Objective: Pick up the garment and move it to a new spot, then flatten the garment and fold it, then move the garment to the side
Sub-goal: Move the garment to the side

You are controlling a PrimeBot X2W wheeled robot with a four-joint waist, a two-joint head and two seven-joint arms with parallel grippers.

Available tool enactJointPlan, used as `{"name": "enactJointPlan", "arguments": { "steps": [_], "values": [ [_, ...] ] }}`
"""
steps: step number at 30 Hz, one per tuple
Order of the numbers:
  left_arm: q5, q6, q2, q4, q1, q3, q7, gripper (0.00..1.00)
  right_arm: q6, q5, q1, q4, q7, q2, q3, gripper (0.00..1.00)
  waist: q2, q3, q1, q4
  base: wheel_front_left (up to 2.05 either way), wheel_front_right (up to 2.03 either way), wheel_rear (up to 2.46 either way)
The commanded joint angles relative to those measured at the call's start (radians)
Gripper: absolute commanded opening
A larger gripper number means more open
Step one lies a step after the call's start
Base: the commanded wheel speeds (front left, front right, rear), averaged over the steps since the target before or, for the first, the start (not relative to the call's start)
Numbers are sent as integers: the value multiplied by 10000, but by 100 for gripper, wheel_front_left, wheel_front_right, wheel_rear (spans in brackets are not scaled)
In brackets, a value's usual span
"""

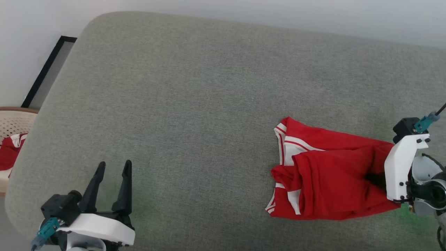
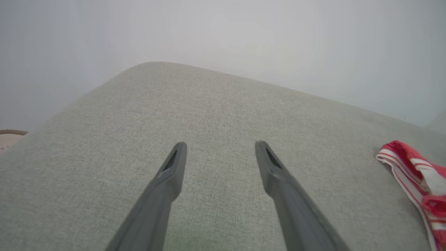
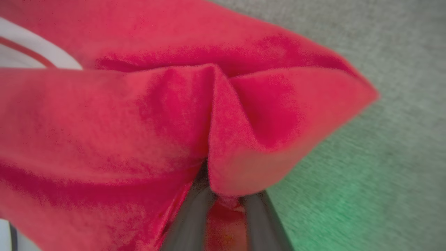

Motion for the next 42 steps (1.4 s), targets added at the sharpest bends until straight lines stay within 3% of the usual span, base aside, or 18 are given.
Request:
{"name": "enactJointPlan", "arguments": {
  "steps": [1, 10, 19, 25, 33, 42],
  "values": [
    [-69, -28, -24, -59, -162, 76, -49, 100, 0, 82, 245, 182, -52, 565, 213, 0, -1, 49, 0, -60, 0, 0, 0],
    [104, -28, 46, -349, -690, 56, -47, 100, -28, -193, -161, -345, -202, -239, -887, 0, -1, 314, 0, -713, 0, 0, 0],
    [331, -28, 329, -626, -1277, -367, -47, 100, -20, -748, -703, -518, -491, -775, -1486, 0, -1, 661, 0, -1895, 0, 0, 0],
    [364, -28, 519, -740, -1929, -963, -49, 100, -3, -1184, -1395, -387, -906, -1470, -1597, 0, -1, 1037, 0, -2838, 0, 0, 0],
    [439, -29, 671, -751, -2685, -1732, -49, 100, -3, -1768, -2375, 237, -1936, -2199, -1472, 0, -1, 1553, 0, -3738, 0, 0, 0],
    [302, -29, 949, -703, -3490, -2452, -49, 100, -3, -3046, -3313, 1485, -3563, -2873, -1298, 0, -1, 2136, 0, -4087, 0, 0, 0]
  ]
}}
